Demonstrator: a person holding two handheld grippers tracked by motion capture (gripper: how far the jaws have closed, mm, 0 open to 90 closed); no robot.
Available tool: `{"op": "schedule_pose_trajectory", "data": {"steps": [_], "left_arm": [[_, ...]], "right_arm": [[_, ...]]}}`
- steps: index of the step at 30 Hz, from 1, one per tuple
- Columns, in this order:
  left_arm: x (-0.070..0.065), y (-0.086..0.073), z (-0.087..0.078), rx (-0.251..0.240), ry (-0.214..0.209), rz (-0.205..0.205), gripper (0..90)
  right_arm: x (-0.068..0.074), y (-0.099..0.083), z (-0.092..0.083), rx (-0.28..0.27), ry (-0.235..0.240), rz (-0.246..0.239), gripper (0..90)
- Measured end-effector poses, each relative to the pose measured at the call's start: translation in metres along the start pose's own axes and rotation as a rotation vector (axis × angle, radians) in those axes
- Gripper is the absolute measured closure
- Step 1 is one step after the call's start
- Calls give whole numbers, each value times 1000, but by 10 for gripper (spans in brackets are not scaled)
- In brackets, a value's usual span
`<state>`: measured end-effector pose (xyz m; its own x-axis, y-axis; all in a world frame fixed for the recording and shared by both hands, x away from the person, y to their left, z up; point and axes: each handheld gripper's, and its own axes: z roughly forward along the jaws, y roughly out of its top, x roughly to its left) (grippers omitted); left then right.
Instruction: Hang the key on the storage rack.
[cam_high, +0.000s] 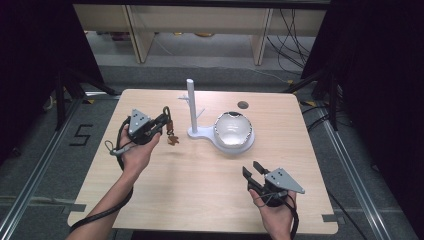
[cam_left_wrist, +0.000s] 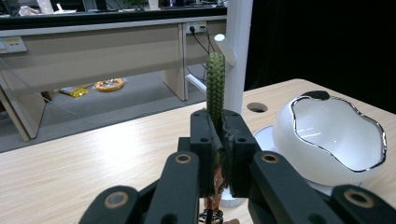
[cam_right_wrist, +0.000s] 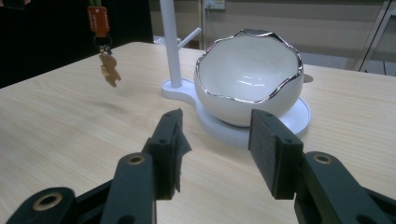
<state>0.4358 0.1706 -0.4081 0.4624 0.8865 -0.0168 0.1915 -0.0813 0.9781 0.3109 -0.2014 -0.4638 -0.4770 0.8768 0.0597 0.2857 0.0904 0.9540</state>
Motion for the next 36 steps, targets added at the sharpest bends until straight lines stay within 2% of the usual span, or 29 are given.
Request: {"op": "schedule_pose_trajectory", "data": {"steps": [2, 3, 4, 8, 11, 15, 20, 21, 24, 25, 28, 32, 33, 34, 36], "left_arm": [[0, 0, 2, 1, 3, -4, 839], [1, 1, 4, 4, 7, -4, 840], [1, 1, 5, 5, 9, -5, 840], [2, 1, 10, 8, 15, -9, 839], [1, 2, 13, 11, 19, -8, 839], [2, 6, 17, 12, 24, -3, 839], [0, 11, 21, 6, 26, 8, 839], [0, 12, 22, 6, 28, 4, 839], [0, 13, 25, 10, 29, 5, 839], [0, 13, 26, 10, 28, 3, 839], [-1, 14, 29, 12, 30, 2, 839], [-2, 14, 33, 14, 32, 6, 839], [-2, 15, 34, 15, 33, 5, 839], [-2, 15, 34, 15, 33, 6, 839], [-3, 16, 34, 21, 29, -4, 839]], "right_arm": [[0, 0, 0, -1, 0, 0, 557], [0, 0, 1, -6, 15, 7, 556], [-1, 0, 1, -5, -3, -19, 556], [-1, 0, 1, -12, -7, -29, 555], [0, -1, 1, -7, -1, 5, 555], [0, 0, -1, 4, -7, 5, 555], [0, -1, 0, -11, -1, 7, 555], [0, 0, -1, 5, -4, 6, 555], [1, -1, 1, -3, 7, 28, 555], [0, -1, 1, -4, 14, 14, 555], [1, 0, -1, 11, -9, 25, 554], [0, 0, 1, -14, 0, 10, 554], [0, -1, 1, -13, 8, 15, 554], [1, 0, -1, 3, -11, 26, 554], [1, -1, -1, 11, -8, 29, 554]]}}
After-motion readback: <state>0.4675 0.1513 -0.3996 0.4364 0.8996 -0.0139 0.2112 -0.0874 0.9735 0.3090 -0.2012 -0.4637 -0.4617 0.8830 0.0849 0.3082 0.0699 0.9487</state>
